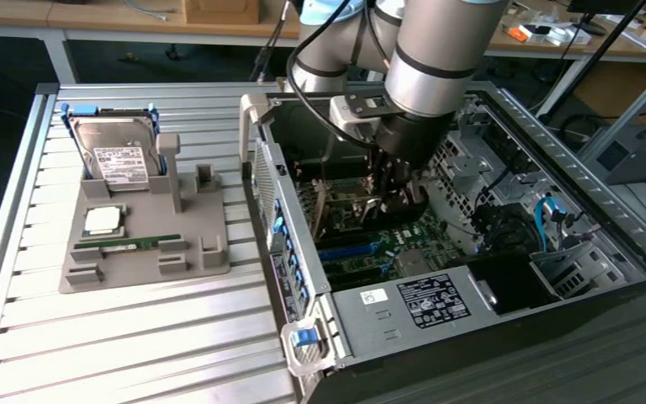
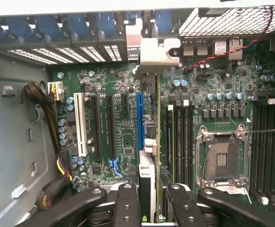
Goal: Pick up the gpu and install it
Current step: 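Insert the gpu into the slot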
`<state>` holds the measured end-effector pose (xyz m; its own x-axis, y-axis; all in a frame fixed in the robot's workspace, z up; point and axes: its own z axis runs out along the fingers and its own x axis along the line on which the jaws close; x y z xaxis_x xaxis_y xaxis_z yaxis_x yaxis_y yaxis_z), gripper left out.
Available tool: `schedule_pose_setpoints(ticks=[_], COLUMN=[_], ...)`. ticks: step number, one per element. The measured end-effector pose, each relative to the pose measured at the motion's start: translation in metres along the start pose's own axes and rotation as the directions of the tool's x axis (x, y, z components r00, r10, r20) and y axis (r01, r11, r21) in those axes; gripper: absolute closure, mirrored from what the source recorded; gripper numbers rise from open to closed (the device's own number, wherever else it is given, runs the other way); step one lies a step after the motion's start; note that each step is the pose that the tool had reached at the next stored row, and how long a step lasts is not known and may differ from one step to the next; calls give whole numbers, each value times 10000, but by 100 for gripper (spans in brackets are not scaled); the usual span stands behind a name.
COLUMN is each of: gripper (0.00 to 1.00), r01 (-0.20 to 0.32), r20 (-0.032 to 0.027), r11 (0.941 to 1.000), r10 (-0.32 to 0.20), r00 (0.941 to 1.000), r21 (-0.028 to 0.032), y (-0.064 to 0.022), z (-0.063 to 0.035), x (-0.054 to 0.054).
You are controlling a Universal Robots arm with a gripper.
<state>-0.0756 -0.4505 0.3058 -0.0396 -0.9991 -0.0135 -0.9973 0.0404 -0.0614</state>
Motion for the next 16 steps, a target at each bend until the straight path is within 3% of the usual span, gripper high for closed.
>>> schedule_pose_setpoints(ticks=[4,6,8,16], gripper=[73,73,73,73], r01=[-2,-9,-11,-11], r20=[26,136,173,175], r11=[10000,10000,10000,10000], r10=[2,9,11,11], r00=[10000,9999,9999,9998], r21=[-3,-6,-5,-7], y=[42,50,57,93], z=[20,33,48,144], x=[3,3,3,6])
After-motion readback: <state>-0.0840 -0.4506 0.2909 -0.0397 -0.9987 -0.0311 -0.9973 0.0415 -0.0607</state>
